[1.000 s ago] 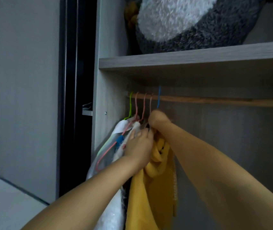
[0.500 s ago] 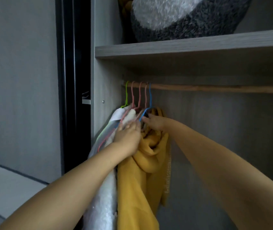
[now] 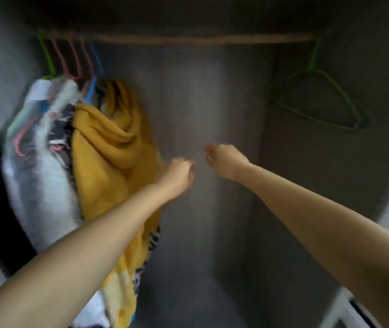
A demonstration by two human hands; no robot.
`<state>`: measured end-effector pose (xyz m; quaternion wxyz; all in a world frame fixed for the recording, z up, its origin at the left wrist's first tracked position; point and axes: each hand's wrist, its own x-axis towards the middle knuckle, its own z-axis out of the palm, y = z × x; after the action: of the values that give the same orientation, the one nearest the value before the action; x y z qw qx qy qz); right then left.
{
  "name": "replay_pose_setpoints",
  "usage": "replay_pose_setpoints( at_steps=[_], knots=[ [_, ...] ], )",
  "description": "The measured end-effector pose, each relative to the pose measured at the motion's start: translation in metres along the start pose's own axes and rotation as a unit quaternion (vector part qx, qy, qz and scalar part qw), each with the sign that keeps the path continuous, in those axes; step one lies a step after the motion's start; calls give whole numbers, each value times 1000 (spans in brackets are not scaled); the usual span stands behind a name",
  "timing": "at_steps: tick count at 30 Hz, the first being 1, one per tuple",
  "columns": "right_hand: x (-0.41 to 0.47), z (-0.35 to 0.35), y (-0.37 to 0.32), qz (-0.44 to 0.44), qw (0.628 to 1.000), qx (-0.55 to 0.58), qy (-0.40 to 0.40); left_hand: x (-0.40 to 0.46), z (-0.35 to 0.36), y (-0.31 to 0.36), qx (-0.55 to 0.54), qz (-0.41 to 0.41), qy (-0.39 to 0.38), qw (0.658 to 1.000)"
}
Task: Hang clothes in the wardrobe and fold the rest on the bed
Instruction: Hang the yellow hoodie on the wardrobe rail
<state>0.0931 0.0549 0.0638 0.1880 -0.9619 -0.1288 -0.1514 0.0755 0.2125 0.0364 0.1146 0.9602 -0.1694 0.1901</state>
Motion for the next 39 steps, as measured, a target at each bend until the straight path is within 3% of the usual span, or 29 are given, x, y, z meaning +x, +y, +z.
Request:
replay_pose_setpoints(
  at_steps=[8,16,19,24,32,39],
  knots=[
    [-225,-17,158,217,975,-37,-9,-41,102,197,-161,161,-88,970],
    [-463,-80,284,421,906,-44,21,-112,157,428,-222,288,-186,913],
    [-557,-111,321,463,881,-101,-5,-150,175,526,-245,327,-230,883],
    [-691,-162,365,565,819,-103,3,-215,192,660,-283,393,-284,828],
    [-830,-194,393,670,739,-60,39,-277,226,804,-258,492,-356,752],
    [-883,-231,464,722,689,-48,46,-294,263,910,-255,539,-372,712]
  ],
)
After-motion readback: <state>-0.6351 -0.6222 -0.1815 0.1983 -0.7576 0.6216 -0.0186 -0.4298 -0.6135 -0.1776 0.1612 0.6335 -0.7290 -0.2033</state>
